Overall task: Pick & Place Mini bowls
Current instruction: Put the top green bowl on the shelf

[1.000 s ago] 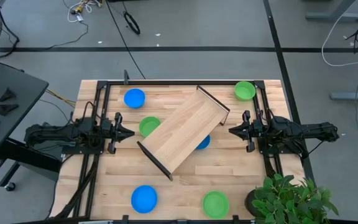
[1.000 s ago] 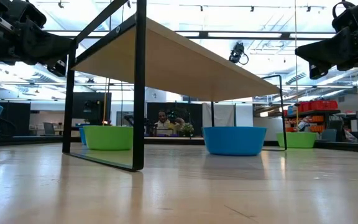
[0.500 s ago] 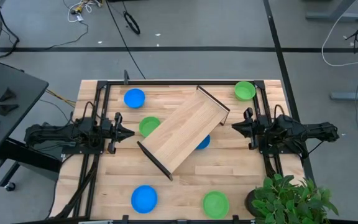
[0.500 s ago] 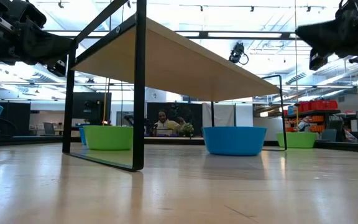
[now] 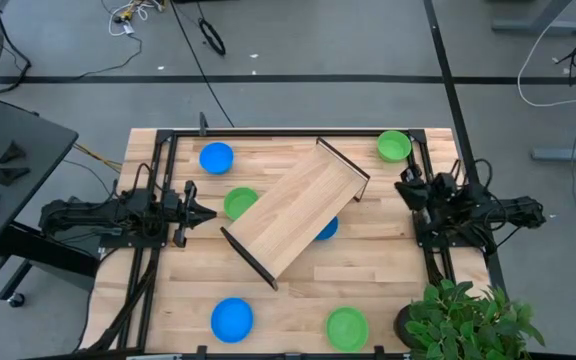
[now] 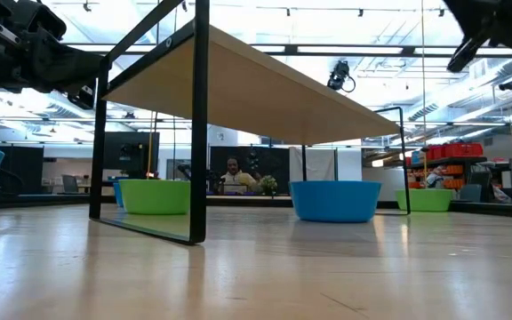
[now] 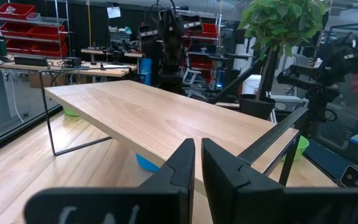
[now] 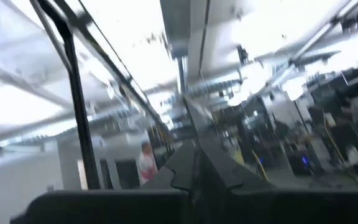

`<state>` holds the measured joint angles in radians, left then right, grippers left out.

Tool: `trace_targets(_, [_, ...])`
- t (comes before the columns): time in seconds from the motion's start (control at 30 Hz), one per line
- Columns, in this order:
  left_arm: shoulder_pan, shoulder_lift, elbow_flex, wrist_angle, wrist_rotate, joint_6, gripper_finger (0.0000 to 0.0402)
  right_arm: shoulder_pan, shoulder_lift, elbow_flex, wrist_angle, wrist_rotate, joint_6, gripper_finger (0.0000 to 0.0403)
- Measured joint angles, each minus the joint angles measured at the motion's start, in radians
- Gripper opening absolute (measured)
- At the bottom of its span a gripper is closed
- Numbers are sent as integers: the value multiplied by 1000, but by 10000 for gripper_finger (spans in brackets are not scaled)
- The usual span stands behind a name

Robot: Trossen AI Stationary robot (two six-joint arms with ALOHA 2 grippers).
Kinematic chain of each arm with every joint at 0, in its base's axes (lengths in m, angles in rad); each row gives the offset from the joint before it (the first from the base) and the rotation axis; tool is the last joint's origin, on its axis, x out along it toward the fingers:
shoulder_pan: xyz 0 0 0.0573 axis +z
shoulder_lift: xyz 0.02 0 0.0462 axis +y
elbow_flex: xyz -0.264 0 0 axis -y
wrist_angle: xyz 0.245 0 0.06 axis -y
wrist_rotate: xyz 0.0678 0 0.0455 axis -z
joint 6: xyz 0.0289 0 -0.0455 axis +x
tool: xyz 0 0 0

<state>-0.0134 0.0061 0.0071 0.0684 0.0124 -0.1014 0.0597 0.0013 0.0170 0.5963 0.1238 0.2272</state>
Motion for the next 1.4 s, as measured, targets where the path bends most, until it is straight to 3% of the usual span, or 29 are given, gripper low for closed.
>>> trace_targets(0.43, [0,0,0,0,0,0,32,0,0,25,288,2,-2,2])
trace_targets(0.77, [0,0,0,0,0,0,32,0,70,288,270,47,-26,1])
trace_targets(1.0, [0,0,0,0,0,0,32,0,167,563,124,52,-32,0])
trace_targets(1.4, [0,0,0,0,0,0,32,0,407,1083,-307,83,-122,0])
